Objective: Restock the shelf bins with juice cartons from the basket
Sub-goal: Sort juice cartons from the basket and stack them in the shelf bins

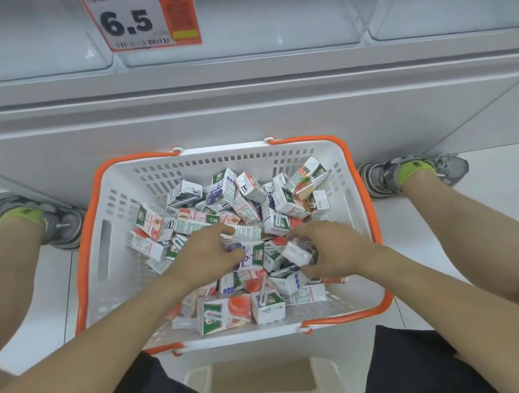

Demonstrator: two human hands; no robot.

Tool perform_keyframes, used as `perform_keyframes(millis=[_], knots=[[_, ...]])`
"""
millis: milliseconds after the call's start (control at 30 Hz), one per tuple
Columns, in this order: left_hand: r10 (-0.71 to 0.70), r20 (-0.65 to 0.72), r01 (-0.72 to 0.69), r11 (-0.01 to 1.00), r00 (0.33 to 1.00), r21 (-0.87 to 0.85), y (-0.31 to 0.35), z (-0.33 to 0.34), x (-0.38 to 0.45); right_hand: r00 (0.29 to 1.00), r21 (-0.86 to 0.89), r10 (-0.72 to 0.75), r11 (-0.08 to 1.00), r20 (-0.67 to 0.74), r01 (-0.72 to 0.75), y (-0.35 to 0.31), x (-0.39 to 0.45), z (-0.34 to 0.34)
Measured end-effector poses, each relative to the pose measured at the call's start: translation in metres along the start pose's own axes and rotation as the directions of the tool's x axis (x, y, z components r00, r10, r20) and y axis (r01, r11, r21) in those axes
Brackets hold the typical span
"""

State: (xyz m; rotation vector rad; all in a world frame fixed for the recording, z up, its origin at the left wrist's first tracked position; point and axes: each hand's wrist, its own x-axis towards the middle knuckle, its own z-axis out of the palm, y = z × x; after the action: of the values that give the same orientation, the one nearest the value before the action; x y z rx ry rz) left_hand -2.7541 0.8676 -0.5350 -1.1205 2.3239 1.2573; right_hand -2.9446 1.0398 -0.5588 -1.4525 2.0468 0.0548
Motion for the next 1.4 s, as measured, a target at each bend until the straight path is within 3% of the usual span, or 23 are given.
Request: perform_keyframes(millis=[100, 200, 300, 400, 500, 567, 667, 733, 867, 1000, 1100, 1200, 1333, 1400], knots=[[-0.131, 0.036, 0.135, 0.926, 0.991, -0.353, 0.002, -0.011, 0.005, 0.997, 0.13, 0.044, 0.991, -0.056, -0.036, 0.0, 0.0, -0.007], [-0.197, 0.204, 0.284, 0.654, 0.959, -0.701, 0.005, -0.018, 0.003, 0.994, 0.157, 0.095, 0.984, -0.06, -0.084, -0.002, 0.001, -0.008], [-0.139, 0.332, 0.359, 0.427, 0.933, -0.83, 0.004, -0.019, 0.0, 0.988, 0.207, 0.131, 0.972, -0.08, -0.112, -0.003, 0.003, -0.009], [-0.065, 0.389, 0.388, 0.322, 0.919, -0.864, 0.009, -0.016, -0.003, 0.977, 0.395, 0.185, 0.909, -0.102, -0.131, 0.004, 0.002, -0.019], [-0.04, 0.381, 0.377, 0.277, 0.924, -0.884, 0.012, -0.012, -0.004, 0.94, 0.63, 0.327, 0.752, -0.102, -0.194, 0.014, -0.001, -0.034], [-0.035, 0.381, 0.377, 0.256, 0.924, -0.89, 0.013, -0.011, -0.003, 0.923, 0.826, 0.377, 0.543, -0.083, -0.148, 0.016, -0.006, -0.049], [-0.013, 0.332, 0.315, 0.349, 0.943, -0.882, 0.016, -0.008, -0.002, 0.934, 0.952, 0.347, 0.305, -0.082, -0.029, 0.012, -0.017, -0.073], [-0.002, 0.302, 0.281, 0.376, 0.953, -0.883, 0.02, -0.007, -0.003, 0.956, 0.973, 0.277, 0.227, -0.099, 0.035, 0.007, -0.024, -0.081], [0.078, 0.279, 0.23, 0.384, 0.957, -0.894, 0.032, -0.009, -0.012, 0.986, 0.982, 0.132, 0.172, -0.104, 0.081, -0.006, -0.031, -0.084], [0.211, 0.309, 0.164, 0.512, 0.927, -0.843, 0.041, -0.008, -0.02, 0.995, 0.983, 0.038, 0.166, -0.087, 0.08, -0.02, -0.032, -0.079], [0.194, 0.289, 0.16, 0.498, 0.937, -0.852, 0.038, -0.002, -0.02, 0.997, 0.977, 0.025, 0.205, -0.069, 0.063, -0.027, -0.03, -0.075], [0.172, 0.306, 0.187, 0.495, 0.936, -0.849, 0.033, 0.004, -0.022, 0.994, 0.941, 0.047, 0.33, -0.095, 0.074, -0.034, -0.03, -0.073], [0.139, 0.323, 0.209, 0.518, 0.936, -0.829, 0.035, 0.008, -0.025, 0.981, 0.788, 0.069, 0.608, -0.179, 0.101, -0.037, -0.029, -0.069], [0.137, 0.335, 0.221, 0.518, 0.932, -0.827, 0.036, 0.009, -0.026, 0.988, 0.762, 0.082, 0.645, -0.133, 0.049, -0.033, -0.028, -0.068]])
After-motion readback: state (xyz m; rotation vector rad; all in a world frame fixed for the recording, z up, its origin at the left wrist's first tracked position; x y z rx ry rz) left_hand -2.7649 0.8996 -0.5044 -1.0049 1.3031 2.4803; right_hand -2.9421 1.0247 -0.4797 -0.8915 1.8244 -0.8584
